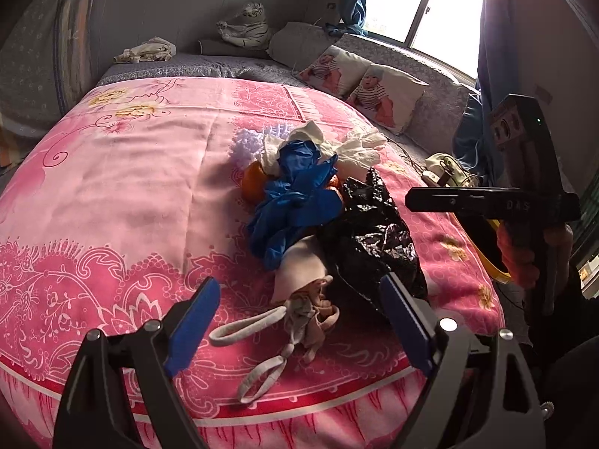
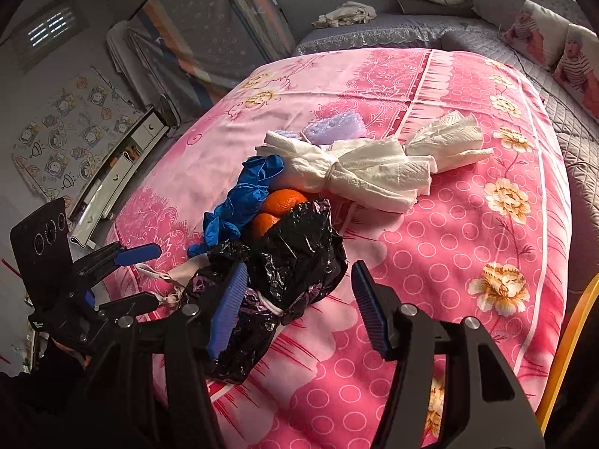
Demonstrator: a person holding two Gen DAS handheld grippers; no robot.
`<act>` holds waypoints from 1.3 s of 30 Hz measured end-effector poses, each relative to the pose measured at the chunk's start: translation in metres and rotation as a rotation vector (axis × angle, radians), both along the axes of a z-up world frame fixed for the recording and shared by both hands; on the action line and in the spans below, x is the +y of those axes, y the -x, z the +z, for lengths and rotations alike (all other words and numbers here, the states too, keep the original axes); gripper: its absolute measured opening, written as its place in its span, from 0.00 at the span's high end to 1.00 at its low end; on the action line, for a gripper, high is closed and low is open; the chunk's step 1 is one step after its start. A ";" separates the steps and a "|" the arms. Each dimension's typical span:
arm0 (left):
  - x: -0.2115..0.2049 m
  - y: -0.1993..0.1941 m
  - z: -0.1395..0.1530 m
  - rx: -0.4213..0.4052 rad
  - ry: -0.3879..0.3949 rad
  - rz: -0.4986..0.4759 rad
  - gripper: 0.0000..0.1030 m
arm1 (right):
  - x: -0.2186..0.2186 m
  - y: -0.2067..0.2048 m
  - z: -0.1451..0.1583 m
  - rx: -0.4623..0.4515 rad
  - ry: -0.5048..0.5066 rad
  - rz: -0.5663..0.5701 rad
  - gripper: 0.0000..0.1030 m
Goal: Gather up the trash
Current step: 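Move both open tools back to the black bags on the bed, then grasp a black plastic bag with the right tool while the left tool grasps the beige glove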
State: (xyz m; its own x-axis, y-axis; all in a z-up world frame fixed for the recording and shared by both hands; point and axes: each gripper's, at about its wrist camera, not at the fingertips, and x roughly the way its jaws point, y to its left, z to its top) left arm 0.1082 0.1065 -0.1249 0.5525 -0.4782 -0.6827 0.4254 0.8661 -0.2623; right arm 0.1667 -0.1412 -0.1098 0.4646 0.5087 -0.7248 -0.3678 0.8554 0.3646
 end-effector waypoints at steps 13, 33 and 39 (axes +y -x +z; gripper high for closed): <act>-0.010 -0.019 -0.016 0.064 -0.016 -0.011 0.23 | 0.013 -0.024 -0.013 0.066 -0.034 0.022 0.46; -0.018 -0.025 -0.022 0.111 -0.019 -0.001 0.72 | 0.009 -0.036 -0.034 0.117 -0.029 0.023 0.74; -0.013 -0.021 -0.015 0.103 0.004 0.014 0.73 | 0.003 -0.030 -0.028 0.093 -0.021 0.018 0.81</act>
